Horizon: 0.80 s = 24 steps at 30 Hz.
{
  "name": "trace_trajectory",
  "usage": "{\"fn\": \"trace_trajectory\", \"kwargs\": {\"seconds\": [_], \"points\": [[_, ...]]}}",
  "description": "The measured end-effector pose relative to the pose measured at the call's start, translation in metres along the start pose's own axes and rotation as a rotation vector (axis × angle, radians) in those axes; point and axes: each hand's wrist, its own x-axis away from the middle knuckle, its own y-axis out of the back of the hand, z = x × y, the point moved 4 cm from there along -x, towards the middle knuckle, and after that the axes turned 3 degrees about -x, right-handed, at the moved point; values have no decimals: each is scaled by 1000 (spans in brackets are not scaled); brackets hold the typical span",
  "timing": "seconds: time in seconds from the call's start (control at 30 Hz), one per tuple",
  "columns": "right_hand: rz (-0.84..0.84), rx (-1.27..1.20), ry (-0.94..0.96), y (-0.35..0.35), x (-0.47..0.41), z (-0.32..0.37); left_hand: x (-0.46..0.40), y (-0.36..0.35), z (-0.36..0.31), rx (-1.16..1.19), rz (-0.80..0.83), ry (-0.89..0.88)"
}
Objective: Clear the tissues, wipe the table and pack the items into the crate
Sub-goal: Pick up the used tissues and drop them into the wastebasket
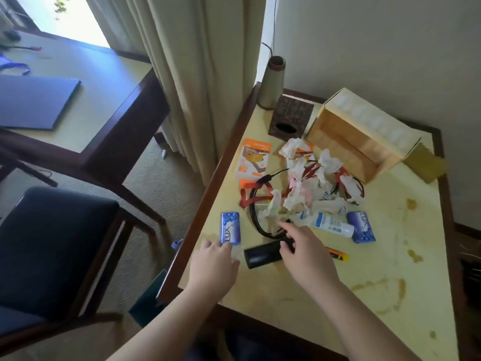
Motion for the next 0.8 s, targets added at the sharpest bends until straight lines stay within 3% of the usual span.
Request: {"fn": "trace_trajectory", "kwargs": {"seconds": [0.27,0.57,0.8], "points": [[72,164,90,-15,-62,4,-18,-3,-9,-14,-6,-11],[45,138,123,-27,-72,6,8,16,-3,247,-312,-64],[20,163,137,-31,-63,-12,3,38,-22,323,-367,-111]]}}
